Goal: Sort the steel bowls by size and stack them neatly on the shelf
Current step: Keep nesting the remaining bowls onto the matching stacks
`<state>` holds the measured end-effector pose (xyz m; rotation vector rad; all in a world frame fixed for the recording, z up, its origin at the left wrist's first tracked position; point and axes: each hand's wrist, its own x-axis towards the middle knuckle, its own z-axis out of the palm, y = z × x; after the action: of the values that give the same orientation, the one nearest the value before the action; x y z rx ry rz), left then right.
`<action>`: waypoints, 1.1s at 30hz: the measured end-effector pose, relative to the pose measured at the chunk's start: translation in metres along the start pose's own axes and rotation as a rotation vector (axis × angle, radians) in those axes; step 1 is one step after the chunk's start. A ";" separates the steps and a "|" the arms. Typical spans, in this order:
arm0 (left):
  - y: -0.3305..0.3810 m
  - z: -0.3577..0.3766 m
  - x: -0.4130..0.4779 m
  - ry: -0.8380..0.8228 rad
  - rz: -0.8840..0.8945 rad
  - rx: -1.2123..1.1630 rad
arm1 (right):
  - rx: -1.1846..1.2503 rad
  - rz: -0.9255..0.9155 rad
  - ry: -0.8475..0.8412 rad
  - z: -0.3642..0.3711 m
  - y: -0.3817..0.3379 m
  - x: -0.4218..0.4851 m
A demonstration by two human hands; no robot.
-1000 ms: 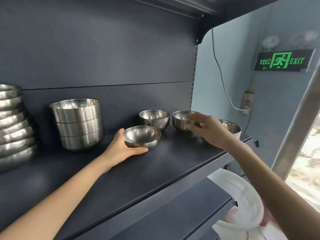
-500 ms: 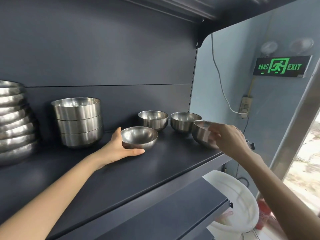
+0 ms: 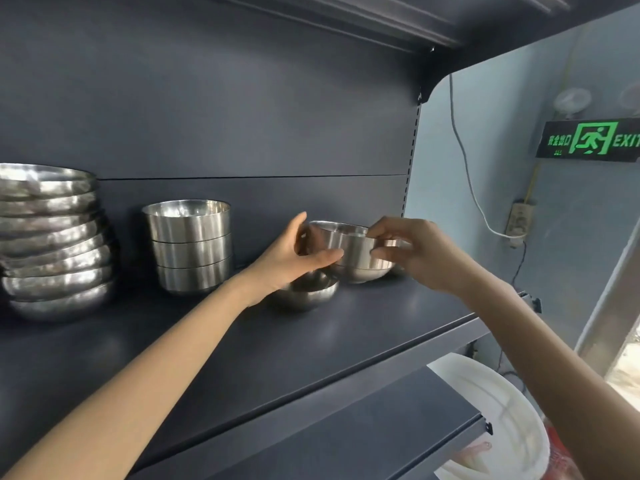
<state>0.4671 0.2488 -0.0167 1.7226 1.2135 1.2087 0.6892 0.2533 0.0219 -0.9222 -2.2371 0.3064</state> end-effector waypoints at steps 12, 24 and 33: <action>0.005 -0.041 -0.014 0.230 0.012 -0.145 | 0.414 -0.009 0.166 0.038 -0.026 0.038; 0.039 -0.058 0.009 0.109 0.151 -0.162 | 0.593 0.128 0.064 0.036 -0.026 0.062; 0.029 -0.045 0.058 0.059 0.071 -0.017 | 0.494 0.247 0.021 0.024 0.030 0.083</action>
<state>0.4403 0.2961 0.0409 1.7413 1.1815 1.3169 0.6466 0.3332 0.0327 -0.9148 -1.8936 0.9099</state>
